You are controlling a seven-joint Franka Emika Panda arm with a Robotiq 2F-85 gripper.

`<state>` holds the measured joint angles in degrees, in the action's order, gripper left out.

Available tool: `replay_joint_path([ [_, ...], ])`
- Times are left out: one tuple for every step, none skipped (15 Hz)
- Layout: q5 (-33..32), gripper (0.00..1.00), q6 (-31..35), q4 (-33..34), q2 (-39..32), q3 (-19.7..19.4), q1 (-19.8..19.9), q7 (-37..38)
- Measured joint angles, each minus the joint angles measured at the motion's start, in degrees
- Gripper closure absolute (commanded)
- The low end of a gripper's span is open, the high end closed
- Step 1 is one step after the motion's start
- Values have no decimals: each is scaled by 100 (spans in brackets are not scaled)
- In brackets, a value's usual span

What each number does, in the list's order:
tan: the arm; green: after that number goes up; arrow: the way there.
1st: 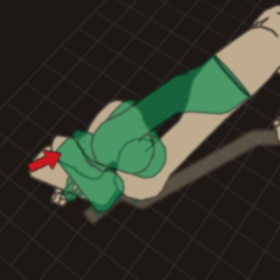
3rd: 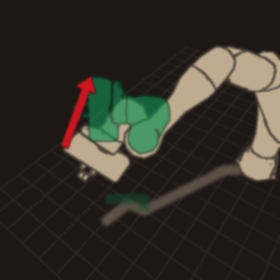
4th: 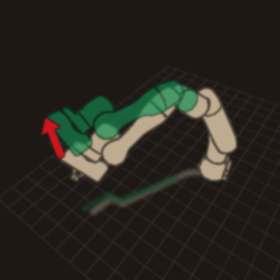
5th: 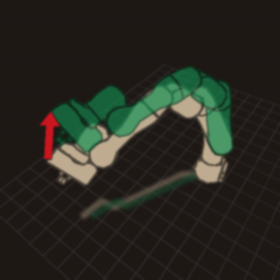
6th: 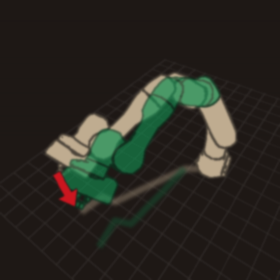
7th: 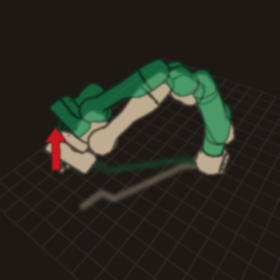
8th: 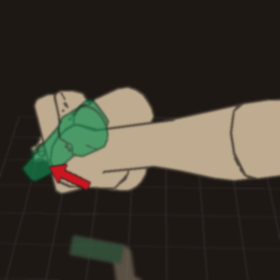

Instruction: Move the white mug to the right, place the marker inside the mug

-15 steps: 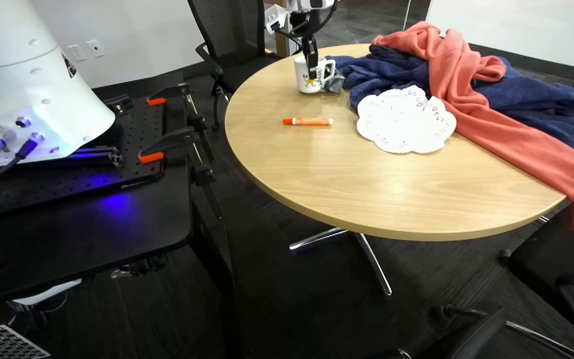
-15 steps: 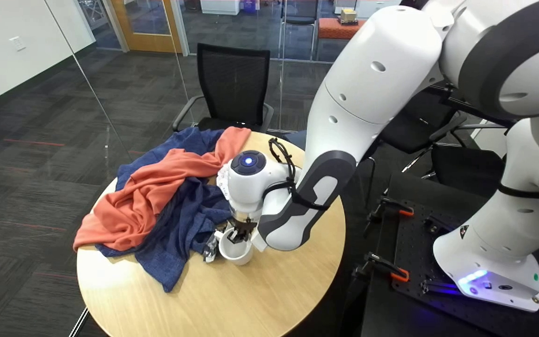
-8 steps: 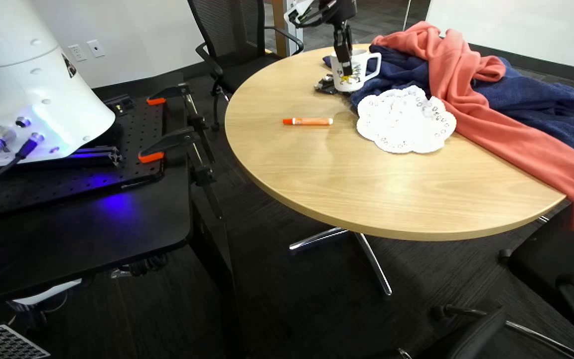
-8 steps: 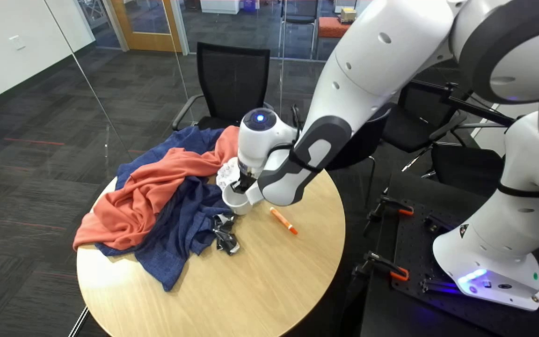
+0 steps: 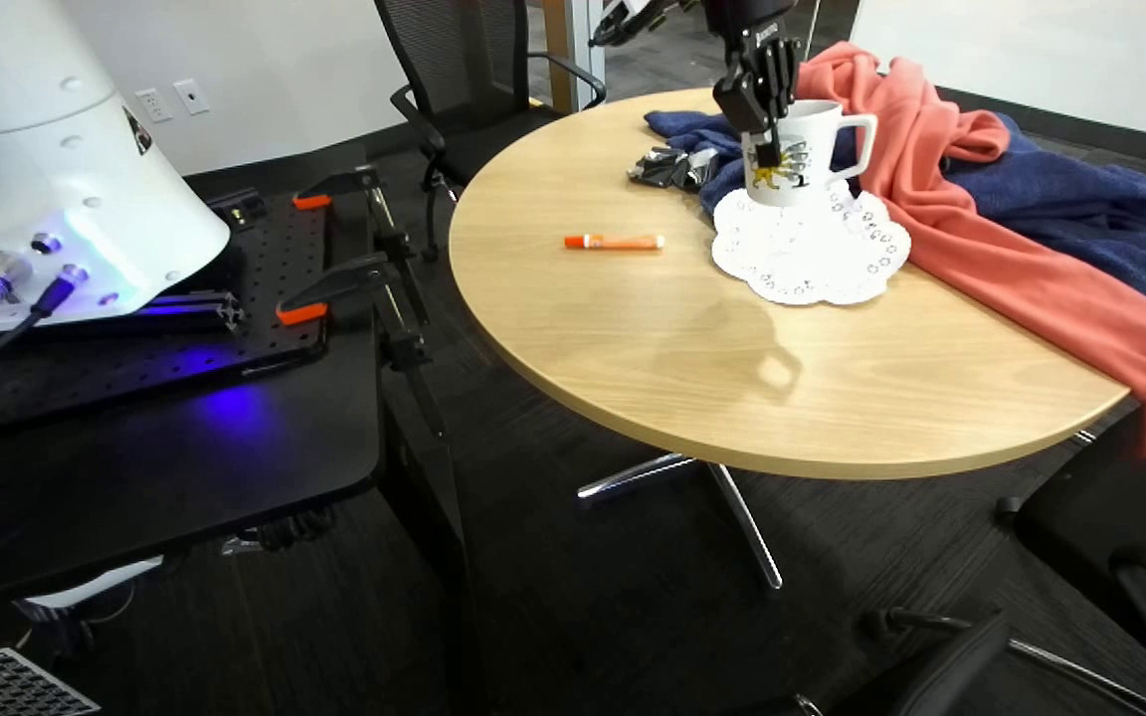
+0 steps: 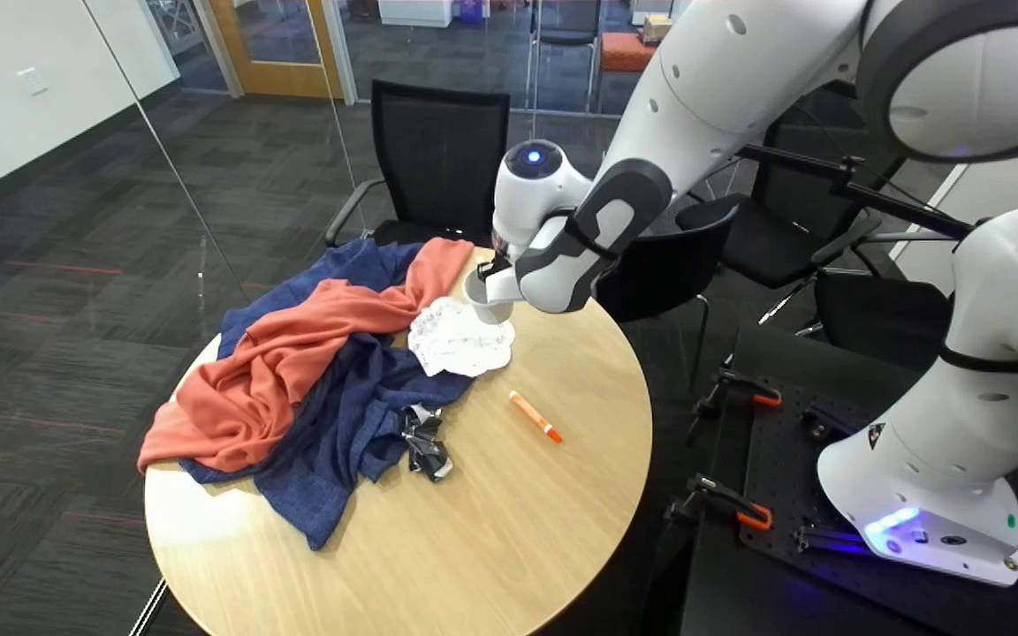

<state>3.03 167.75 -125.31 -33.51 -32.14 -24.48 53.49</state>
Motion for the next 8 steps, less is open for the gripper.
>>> replay_joint_path([
  [0, 97, -6, -52, -1, -119, 5, 170],
  [0, 97, -12, -106, -3, -217, 10, 326],
  [0, 97, -13, -165, -5, -293, 22, 460],
  [1, 97, -15, -221, -8, -333, 51, 573],
  [1, 97, -15, -272, -10, -344, 94, 674],
  [3, 97, -15, -318, -14, -343, 144, 755],
  [8, 97, -15, -360, -19, -333, 198, 796],
  [16, 97, -15, -395, -23, -308, 266, 854],
])
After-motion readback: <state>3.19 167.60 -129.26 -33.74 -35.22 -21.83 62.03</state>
